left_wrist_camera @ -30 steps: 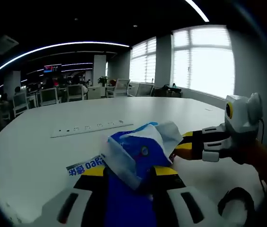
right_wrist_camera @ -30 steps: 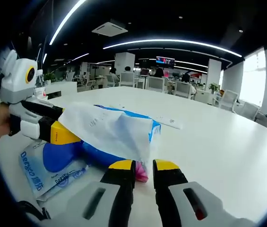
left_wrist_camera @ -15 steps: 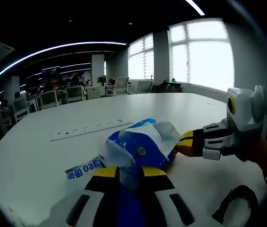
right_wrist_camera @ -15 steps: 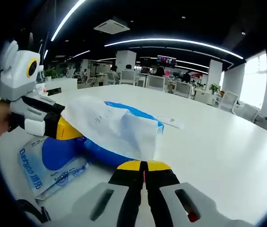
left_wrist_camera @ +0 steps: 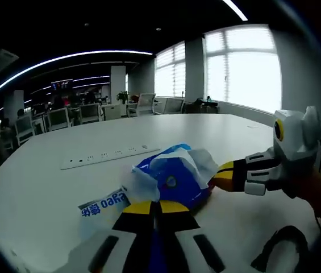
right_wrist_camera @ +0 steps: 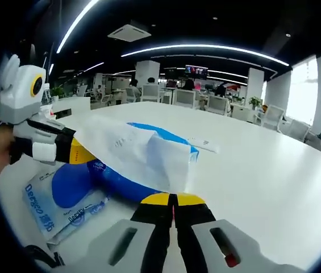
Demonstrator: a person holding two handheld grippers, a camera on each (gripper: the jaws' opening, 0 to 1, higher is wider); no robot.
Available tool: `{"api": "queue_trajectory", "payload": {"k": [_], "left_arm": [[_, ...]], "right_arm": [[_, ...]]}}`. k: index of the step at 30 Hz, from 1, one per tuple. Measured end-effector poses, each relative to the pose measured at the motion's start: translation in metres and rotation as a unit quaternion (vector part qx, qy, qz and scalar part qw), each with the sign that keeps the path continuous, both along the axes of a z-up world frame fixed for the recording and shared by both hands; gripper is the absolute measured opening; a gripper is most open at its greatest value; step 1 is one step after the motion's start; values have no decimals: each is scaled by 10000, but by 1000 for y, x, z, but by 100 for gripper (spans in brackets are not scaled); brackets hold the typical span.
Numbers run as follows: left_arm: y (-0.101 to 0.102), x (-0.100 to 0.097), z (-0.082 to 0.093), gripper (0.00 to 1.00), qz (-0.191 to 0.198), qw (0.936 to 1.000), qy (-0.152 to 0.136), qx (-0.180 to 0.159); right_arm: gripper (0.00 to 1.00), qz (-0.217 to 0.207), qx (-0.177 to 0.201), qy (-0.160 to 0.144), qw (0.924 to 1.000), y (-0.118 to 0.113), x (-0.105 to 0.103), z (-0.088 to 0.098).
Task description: Arrange the tabletop items into an orderly group along one side of the table until the central work area is clear of visible clutter.
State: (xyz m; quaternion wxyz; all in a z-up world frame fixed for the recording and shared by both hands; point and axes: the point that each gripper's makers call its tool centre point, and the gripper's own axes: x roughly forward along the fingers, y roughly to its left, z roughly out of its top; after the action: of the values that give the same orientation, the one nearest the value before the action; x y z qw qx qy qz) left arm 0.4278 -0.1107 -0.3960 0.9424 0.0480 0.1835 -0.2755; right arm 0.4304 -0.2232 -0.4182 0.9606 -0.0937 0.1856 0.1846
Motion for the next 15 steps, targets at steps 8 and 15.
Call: {"api": "queue_trajectory", "payload": {"k": [8,15], "left_arm": [[-4,-2,3,0,-51,9995,78,-288],[-10,-4,9,0,-141,9996,-49,-257]], "right_arm": [[0,-98,170,53,9998,-7,-4,4],[0,-167,386,103,9991,-12,-8,7]]}}
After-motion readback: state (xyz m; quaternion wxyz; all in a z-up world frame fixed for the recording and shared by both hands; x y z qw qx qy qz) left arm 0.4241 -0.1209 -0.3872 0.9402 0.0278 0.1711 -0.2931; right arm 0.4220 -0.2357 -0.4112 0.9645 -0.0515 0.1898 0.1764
